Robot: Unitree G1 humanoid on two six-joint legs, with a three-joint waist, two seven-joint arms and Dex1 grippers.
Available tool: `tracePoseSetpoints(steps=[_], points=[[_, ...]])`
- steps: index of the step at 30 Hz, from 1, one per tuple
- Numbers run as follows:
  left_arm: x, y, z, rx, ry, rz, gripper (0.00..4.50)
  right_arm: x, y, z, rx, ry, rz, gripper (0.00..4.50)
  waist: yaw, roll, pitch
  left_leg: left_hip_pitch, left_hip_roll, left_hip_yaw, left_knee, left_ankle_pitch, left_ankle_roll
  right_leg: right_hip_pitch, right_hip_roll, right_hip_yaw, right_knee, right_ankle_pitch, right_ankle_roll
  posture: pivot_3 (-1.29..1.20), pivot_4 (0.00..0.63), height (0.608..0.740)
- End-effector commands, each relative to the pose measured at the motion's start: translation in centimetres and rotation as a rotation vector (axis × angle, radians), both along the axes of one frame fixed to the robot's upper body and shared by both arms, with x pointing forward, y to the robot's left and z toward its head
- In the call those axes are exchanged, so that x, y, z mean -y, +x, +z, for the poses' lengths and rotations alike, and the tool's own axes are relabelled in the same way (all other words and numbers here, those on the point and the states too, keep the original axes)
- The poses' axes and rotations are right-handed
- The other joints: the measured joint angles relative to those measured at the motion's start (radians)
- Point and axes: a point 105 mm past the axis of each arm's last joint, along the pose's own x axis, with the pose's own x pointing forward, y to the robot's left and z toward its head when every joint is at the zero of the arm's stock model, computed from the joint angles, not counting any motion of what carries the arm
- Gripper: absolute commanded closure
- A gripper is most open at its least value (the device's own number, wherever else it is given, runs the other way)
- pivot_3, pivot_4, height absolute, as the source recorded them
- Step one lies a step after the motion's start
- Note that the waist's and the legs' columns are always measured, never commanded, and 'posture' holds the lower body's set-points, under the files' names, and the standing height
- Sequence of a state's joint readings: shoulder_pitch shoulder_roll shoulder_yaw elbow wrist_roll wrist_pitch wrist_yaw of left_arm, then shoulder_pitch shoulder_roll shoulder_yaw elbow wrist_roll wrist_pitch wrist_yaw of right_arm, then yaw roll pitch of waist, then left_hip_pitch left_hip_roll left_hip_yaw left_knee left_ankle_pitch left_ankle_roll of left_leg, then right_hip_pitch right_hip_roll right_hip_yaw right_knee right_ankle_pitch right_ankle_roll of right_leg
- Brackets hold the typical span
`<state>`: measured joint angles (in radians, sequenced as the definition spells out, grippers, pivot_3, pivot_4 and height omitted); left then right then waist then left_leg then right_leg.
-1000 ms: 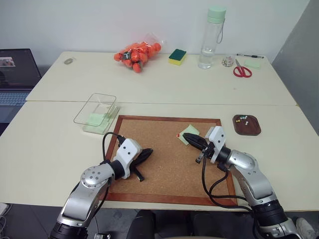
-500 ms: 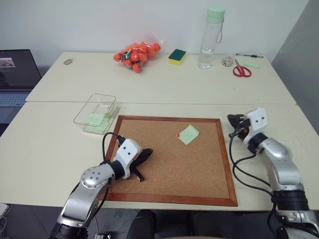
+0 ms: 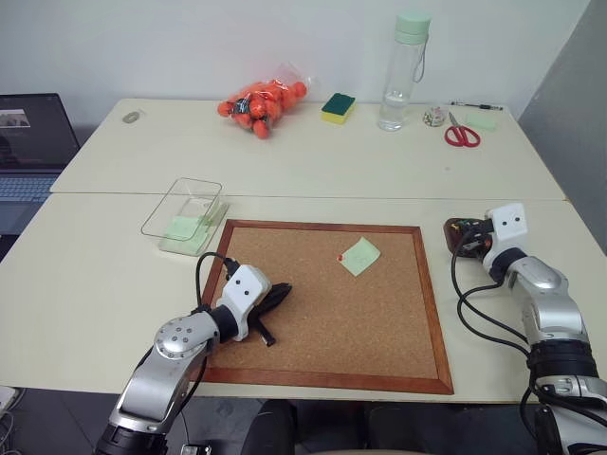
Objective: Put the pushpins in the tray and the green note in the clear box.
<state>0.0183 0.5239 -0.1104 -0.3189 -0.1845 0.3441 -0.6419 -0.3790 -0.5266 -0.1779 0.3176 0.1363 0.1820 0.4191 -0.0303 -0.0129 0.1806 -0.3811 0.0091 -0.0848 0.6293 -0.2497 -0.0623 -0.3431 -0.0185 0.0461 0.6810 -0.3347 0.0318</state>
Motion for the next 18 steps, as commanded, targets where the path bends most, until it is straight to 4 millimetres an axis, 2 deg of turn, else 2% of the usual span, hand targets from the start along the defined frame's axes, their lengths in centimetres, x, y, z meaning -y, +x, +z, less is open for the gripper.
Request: tracePoseSetpoints(steps=[1,2,6,8,11,16,18], points=[[0.0,-0.5,-1.4,-0.061,0.019,0.001,4.5,0.7,-0.4,2.0,0.074,-0.006,-0.019,2.66,0.0,0.0,0.0,0.0,0.0,0.0,0.0,0.0,0.0,0.0,0.0,0.0,0.0,0.0,0.0,0.0,0.15,0.74],[0.0,-0.5,-1.4,-0.061,0.019,0.0,4.5,0.8,-0.5,2.1,0.079,-0.006,-0.022,2.56,0.0,0.0,0.0,0.0,0.0,0.0,0.0,0.0,0.0,0.0,0.0,0.0,0.0,0.0,0.0,0.0,0.15,0.74],[0.0,-0.5,-1.4,-0.062,0.019,-0.001,4.5,0.9,-0.8,3.0,0.114,0.0,-0.031,1.7,0.0,0.0,0.0,0.0,0.0,0.0,0.0,0.0,0.0,0.0,0.0,0.0,0.0,0.0,0.0,0.0,0.15,0.74],[0.0,-0.6,-1.4,-0.062,0.019,-0.002,4.5,-0.1,-1.1,3.7,0.141,0.022,0.021,1.28,0.0,0.0,0.0,0.0,0.0,0.0,0.0,0.0,0.0,0.0,0.0,0.0,0.0,0.0,0.0,0.0,0.15,0.74],[0.0,-0.6,-1.4,-0.064,0.018,-0.003,4.5,-4.3,-2.4,4.0,0.13,0.051,0.235,0.61,0.0,0.0,0.0,0.0,0.0,0.0,0.0,0.0,0.0,0.0,0.0,0.0,0.0,0.0,0.0,0.0,0.15,0.74],[-0.1,-0.6,-1.4,-0.066,0.016,-0.004,4.5,-12.5,-5.3,3.1,0.078,0.057,0.558,0.61,0.0,0.0,0.0,0.0,0.002,-0.002,0.0,0.0,0.0,0.0,0.0,-0.001,0.0,0.0,0.0,0.0,0.15,0.74],[-0.1,-0.6,-1.4,-0.066,0.015,0.0,4.5,-14.9,-5.9,2.7,0.07,0.067,0.629,0.61,-0.001,0.0,0.0,0.0,0.002,-0.002,0.0,0.0,0.0,0.0,0.0,-0.001,0.0,0.0,0.0,0.0,0.15,0.74]])
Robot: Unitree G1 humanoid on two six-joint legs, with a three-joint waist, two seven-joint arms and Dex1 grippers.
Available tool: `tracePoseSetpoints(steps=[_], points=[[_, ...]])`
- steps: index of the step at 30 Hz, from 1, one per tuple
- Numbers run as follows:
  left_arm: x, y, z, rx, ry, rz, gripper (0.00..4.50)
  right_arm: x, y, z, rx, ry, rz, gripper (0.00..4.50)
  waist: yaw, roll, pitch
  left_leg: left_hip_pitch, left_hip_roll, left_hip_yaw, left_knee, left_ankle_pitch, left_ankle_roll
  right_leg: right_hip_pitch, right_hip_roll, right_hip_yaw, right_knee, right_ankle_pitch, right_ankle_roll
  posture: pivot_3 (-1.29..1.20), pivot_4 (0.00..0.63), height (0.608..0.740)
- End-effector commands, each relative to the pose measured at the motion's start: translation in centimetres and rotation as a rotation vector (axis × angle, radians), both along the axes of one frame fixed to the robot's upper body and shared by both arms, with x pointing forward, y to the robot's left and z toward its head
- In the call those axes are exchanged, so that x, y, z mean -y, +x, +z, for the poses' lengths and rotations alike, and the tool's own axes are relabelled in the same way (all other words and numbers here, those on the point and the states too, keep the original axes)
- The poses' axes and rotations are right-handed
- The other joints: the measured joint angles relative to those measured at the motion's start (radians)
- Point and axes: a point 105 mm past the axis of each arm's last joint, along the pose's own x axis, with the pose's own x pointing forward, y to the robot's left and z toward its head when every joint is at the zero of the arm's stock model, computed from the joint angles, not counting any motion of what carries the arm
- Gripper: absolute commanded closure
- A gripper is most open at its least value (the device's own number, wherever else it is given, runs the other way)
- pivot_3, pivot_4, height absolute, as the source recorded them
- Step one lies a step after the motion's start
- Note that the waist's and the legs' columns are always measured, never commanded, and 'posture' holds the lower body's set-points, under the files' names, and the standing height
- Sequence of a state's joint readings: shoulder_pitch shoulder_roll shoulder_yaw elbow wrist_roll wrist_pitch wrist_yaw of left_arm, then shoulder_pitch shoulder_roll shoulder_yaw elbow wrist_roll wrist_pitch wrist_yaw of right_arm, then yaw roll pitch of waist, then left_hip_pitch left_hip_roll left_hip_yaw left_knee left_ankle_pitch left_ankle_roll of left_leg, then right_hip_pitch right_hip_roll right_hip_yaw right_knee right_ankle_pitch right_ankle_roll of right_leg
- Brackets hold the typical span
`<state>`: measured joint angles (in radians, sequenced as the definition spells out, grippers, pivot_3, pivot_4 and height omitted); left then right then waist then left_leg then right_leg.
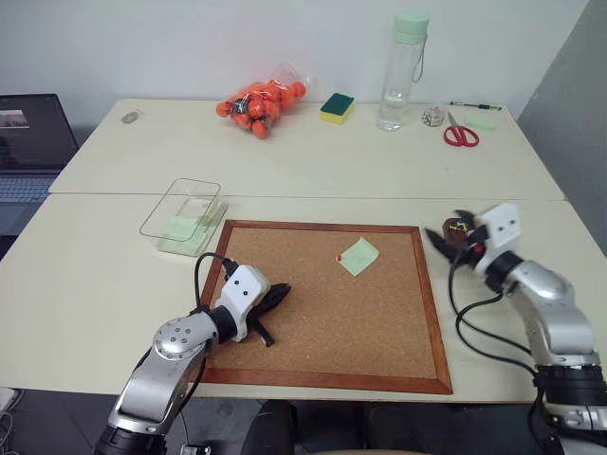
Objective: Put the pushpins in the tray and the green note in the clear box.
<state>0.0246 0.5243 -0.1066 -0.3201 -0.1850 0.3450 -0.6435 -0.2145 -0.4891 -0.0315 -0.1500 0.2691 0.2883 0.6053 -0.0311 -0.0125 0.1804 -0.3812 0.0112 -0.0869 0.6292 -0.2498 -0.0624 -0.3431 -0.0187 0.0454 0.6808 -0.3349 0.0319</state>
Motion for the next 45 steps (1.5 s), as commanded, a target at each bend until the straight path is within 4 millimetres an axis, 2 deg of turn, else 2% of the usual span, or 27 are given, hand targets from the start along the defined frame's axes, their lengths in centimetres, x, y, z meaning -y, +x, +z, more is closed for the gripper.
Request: tracePoseSetpoints(steps=[1,8,13,17,24,32,36,40,45], points=[[-0.1,-0.4,-1.3,-0.062,0.015,-0.002,4.5,-5.0,-1.4,0.6,0.034,0.014,0.165,0.61,0.0,0.0,0.0,0.0,0.0,0.0,0.0,0.0,0.0,0.0,0.0,0.0,0.0,0.0,0.0,0.0,0.15,0.74],[-0.2,-0.4,-1.4,-0.062,0.015,0.005,4.5,-8.6,-1.5,-1.7,0.003,-0.015,0.238,0.61,0.003,0.0,0.0,0.0,-0.002,0.0,0.0,0.0,0.0,0.0,0.0,0.0,0.0,0.0,0.0,0.0,0.15,0.74],[-0.1,-0.3,-1.3,-0.059,0.013,0.004,4.5,-10.1,-1.1,-2.6,-0.005,-0.013,0.252,0.61,0.002,0.0,0.0,0.0,-0.001,-0.002,0.0,0.0,0.0,0.0,0.0,-0.001,0.0,0.0,0.0,0.0,0.15,0.74],[-0.1,-0.3,-1.3,-0.058,0.015,0.004,4.5,-10.6,-0.8,-2.9,-0.008,0.002,0.246,0.61,0.002,0.0,0.0,0.0,-0.001,-0.001,0.0,0.0,0.0,0.0,0.0,-0.001,0.0,0.0,0.0,0.0,0.15,0.74],[-0.1,-0.3,-1.3,-0.057,0.015,0.003,4.5,-11.2,-0.1,-3.4,-0.025,0.013,0.234,1.92,0.002,0.0,0.0,0.0,-0.001,-0.001,0.0,0.0,0.0,0.0,0.0,-0.001,0.0,0.0,0.0,0.0,0.15,0.74],[0.0,-0.3,-1.3,-0.054,0.014,0.003,4.5,-10.4,0.8,-4.2,-0.047,0.005,0.183,3.73,0.002,0.0,0.0,0.0,-0.001,-0.001,0.0,0.0,0.0,0.0,0.0,-0.001,0.0,0.0,0.0,0.0,0.15,0.74],[0.0,-0.3,-1.3,-0.054,0.014,0.002,4.5,-10.4,0.9,-4.1,-0.039,0.008,0.182,4.46,0.002,0.0,0.0,0.0,-0.001,-0.002,0.0,0.0,0.0,0.0,0.0,-0.001,0.0,0.0,0.0,0.0,0.15,0.74],[0.0,-0.2,-1.3,-0.053,0.015,0.002,4.5,-10.1,1.1,-3.6,-0.012,0.011,0.17,4.49,0.002,0.0,0.0,0.001,-0.001,-0.001,0.0,0.0,0.0,0.0,0.0,-0.001,0.0,0.0,0.0,0.0,0.15,0.74],[0.0,-0.3,-1.3,-0.053,0.016,0.002,4.5,-10.5,0.8,-1.9,0.061,0.022,0.212,4.49,0.002,0.0,0.0,0.0,-0.001,-0.002,0.0,0.0,0.0,0.0,0.0,-0.001,0.0,0.0,0.0,0.0,0.15,0.74]])
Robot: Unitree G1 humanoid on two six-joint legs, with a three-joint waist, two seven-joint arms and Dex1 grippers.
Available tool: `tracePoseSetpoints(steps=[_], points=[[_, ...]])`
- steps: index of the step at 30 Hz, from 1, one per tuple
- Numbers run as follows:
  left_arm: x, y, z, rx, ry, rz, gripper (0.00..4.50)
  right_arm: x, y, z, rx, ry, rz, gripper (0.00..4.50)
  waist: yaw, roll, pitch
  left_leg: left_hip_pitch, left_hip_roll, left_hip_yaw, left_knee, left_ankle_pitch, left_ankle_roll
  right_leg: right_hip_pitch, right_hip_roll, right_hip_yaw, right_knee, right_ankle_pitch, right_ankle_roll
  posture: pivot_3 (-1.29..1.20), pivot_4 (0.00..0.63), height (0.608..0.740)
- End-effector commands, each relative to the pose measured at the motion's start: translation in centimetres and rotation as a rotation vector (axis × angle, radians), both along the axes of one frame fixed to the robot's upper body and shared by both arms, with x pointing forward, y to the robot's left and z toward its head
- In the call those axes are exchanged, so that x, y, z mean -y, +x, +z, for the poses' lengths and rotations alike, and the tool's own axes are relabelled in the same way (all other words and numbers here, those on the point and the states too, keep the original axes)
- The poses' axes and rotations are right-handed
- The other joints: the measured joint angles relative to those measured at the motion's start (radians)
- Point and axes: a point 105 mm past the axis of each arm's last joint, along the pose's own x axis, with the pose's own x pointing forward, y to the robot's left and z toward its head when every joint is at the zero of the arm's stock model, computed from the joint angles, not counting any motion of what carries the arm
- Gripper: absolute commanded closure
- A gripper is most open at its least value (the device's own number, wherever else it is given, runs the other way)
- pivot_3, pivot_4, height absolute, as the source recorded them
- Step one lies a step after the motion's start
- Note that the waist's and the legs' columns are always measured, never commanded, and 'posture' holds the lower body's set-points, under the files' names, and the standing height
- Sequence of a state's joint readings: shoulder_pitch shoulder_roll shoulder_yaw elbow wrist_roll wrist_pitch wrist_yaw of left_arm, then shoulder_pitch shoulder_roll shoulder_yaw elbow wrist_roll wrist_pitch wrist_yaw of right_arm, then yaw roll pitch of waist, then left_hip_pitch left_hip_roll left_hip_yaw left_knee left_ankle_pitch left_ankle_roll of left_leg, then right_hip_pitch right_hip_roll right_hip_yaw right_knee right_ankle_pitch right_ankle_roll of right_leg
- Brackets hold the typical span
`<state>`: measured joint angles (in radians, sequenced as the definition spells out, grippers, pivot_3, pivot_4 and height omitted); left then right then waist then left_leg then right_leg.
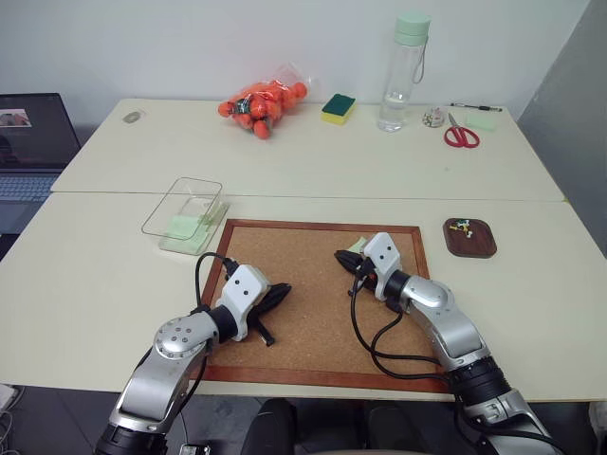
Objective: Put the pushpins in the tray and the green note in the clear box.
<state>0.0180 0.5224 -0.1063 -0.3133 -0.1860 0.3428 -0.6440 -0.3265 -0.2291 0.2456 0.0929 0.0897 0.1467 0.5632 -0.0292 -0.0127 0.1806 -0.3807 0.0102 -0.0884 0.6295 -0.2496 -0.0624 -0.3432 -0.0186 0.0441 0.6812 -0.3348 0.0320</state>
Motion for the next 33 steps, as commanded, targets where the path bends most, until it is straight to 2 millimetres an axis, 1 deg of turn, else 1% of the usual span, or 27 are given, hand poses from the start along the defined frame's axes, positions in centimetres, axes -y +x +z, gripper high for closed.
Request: tracePoseSetpoints(steps=[1,5,11,15,18,22,27,29,30,33], points=[[0.0,-0.4,-1.4,-0.056,0.018,0.002,4.5,0.1,0.0,3.1,0.125,0.03,0.022,4.49,0.0,0.0,0.0,0.0,0.0,0.0,0.0,0.0,0.0,0.0,0.0,0.0,0.0,0.0,0.0,0.0,0.15,0.74],[0.1,-0.5,-1.5,-0.058,0.018,0.002,4.5,-0.2,-0.5,5.0,0.185,0.049,0.055,4.49,0.001,0.0,0.0,-0.001,0.0,0.0,0.0,0.0,0.0,-0.001,0.0,0.0,0.0,0.0,0.0,0.0,0.15,0.74],[0.2,-0.6,-1.6,-0.064,0.017,-0.001,4.5,0.1,-0.6,6.0,0.202,0.059,0.061,4.49,0.001,0.0,0.0,-0.001,0.0,-0.001,0.0,0.0,0.0,0.0,0.0,0.0,0.0,0.0,0.0,0.0,0.15,0.74],[0.2,-0.6,-1.6,-0.065,0.016,0.001,4.5,0.1,-0.8,6.4,0.212,0.054,0.076,4.49,0.001,0.0,0.0,-0.001,0.0,-0.001,0.0,0.0,0.0,0.0,0.0,0.0,0.0,0.0,0.0,0.0,0.15,0.74],[-0.1,-0.3,-1.5,-0.061,0.009,0.022,4.5,0.0,-1.3,6.5,0.22,0.027,0.12,4.49,0.001,0.0,0.0,-0.001,0.0,0.0,0.0,0.0,0.0,0.0,0.0,0.0,0.0,0.0,0.0,0.0,0.15,0.74],[-0.4,0.2,-0.6,-0.047,-0.009,0.032,4.5,0.0,-2.2,6.2,0.223,-0.018,0.178,4.49,0.001,0.0,0.0,-0.001,0.0,0.0,0.0,0.0,0.0,0.0,0.0,0.0,0.0,0.0,0.0,0.0,0.15,0.74],[-0.8,0.8,0.9,-0.031,-0.044,0.041,4.5,-0.2,-2.7,6.2,0.218,-0.025,0.207,4.49,-0.001,0.0,0.0,-0.001,0.001,-0.001,0.0,0.0,0.0,0.0,0.0,-0.001,0.0,0.0,0.0,0.0,0.15,0.74],[-1.1,1.2,1.9,-0.032,-0.089,0.058,4.12,-0.3,-2.8,6.3,0.216,-0.027,0.22,4.5,-0.003,0.0,0.001,-0.001,0.001,-0.001,0.0,0.0,0.0,-0.001,0.0,-0.001,0.0,0.0,0.0,0.0,0.15,0.74],[-1.2,1.3,2.2,-0.038,-0.109,0.058,4.07,-0.3,-2.9,6.3,0.215,-0.028,0.223,4.5,-0.003,-0.001,0.001,-0.001,0.001,-0.001,0.0,0.0,0.0,-0.001,0.0,-0.001,0.0,0.0,0.0,0.0,0.15,0.74],[-0.9,1.5,3.8,-0.028,-0.163,0.034,3.55,-0.3,-2.8,6.2,0.211,-0.033,0.224,4.5,-0.003,-0.002,0.001,-0.002,0.001,-0.002,0.0,0.0,0.0,-0.003,0.0,-0.001,0.0,0.0,0.0,0.0,0.15,0.74]])
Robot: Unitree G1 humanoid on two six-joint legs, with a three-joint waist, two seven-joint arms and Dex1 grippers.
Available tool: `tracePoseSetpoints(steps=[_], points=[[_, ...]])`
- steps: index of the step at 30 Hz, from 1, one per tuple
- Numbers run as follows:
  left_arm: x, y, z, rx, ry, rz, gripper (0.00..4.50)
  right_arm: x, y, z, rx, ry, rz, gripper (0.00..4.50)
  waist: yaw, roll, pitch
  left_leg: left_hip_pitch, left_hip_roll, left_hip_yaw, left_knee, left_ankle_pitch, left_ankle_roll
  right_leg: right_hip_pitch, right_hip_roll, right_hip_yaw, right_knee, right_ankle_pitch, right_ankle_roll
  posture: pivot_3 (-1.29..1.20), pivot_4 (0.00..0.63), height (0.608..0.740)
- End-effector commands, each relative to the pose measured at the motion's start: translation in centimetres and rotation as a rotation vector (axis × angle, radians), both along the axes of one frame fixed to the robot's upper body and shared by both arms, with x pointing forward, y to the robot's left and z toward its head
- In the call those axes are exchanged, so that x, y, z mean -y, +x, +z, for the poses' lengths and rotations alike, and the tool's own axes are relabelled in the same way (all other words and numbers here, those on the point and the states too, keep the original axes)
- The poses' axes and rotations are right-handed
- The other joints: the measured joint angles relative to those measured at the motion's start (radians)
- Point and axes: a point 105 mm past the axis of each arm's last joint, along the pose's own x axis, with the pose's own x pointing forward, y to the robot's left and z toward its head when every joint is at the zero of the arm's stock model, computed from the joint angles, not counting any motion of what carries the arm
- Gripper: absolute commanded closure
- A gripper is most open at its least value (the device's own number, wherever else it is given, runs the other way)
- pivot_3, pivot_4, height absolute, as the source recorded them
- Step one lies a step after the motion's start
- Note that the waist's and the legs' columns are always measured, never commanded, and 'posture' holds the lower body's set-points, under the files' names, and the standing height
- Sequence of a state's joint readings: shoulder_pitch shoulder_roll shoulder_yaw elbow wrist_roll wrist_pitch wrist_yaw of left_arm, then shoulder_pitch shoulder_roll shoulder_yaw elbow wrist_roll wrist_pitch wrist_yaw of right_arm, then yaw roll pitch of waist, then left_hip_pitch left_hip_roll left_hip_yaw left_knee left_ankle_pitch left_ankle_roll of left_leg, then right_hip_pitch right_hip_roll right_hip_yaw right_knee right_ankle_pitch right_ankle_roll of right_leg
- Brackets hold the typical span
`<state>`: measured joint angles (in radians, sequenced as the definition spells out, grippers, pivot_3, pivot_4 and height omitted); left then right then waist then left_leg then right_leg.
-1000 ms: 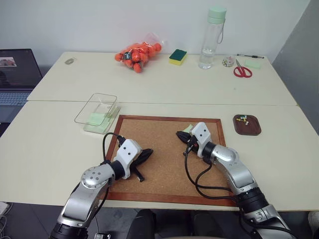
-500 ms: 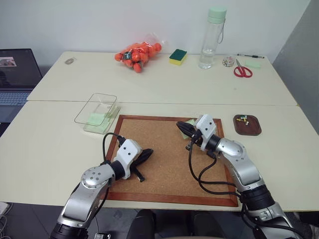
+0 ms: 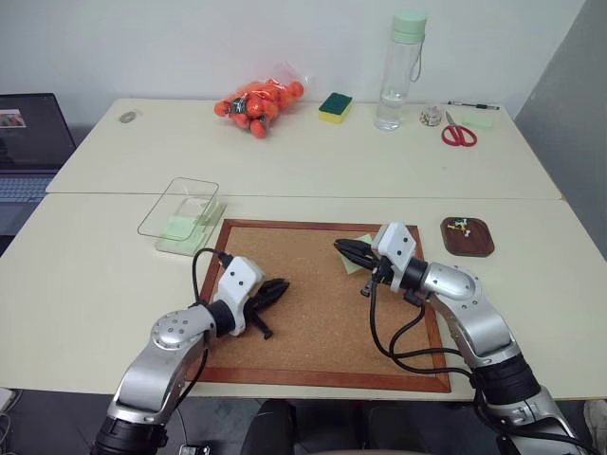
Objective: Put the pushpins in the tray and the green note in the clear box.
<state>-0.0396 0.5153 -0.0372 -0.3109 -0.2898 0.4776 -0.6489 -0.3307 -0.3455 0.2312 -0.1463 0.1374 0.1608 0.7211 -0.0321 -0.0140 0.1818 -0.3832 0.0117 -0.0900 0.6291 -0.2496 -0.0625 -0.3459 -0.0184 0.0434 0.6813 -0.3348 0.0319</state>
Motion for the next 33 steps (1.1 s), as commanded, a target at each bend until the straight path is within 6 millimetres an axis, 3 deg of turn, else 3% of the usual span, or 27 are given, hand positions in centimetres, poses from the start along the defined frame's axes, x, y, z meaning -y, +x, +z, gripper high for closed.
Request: tracePoseSetpoints(steps=[1,13,19,25,33], points=[[0.1,0.5,3.1,0.048,-0.093,-0.019,3.39,-0.3,-0.3,1.1,0.034,0.008,0.025,4.5,0.0,0.0,0.0,-0.001,0.0,0.0,0.0,0.0,0.0,-0.001,0.0,0.0,0.0,0.0,0.0,0.0,0.15,0.74],[2.7,1.1,5.7,-0.009,-0.349,-0.009,1.08,-0.2,0.6,2.1,0.041,0.017,-0.021,4.5,0.001,-0.001,0.0,-0.01,-0.001,-0.004,0.001,0.001,-0.001,-0.008,0.0,-0.001,0.0,0.0,0.0,0.0,0.15,0.74],[3.6,2.5,5.9,0.005,-0.358,0.034,0.05,-0.4,0.7,2.8,0.049,0.023,-0.03,4.5,0.001,-0.001,0.0,-0.01,-0.002,-0.004,0.001,0.003,-0.004,-0.007,0.0,-0.003,0.0,0.0,0.0,0.0,0.15,0.74],[6.2,2.3,5.9,-0.036,-0.385,-0.055,0.05,-0.7,1.0,3.7,0.055,0.04,-0.039,4.5,0.001,-0.001,0.0,-0.011,-0.002,-0.003,0.001,0.003,-0.005,-0.007,0.0,-0.003,0.0,0.0,0.0,0.0,0.15,0.74],[6.7,2.5,5.9,-0.035,-0.377,-0.075,0.05,-0.9,1.2,5.0,0.045,0.077,-0.054,4.5,0.0,-0.001,0.0,-0.011,-0.002,-0.003,0.001,0.003,-0.005,-0.008,0.0,-0.002,0.0,0.0,0.0,0.0,0.15,0.74]])
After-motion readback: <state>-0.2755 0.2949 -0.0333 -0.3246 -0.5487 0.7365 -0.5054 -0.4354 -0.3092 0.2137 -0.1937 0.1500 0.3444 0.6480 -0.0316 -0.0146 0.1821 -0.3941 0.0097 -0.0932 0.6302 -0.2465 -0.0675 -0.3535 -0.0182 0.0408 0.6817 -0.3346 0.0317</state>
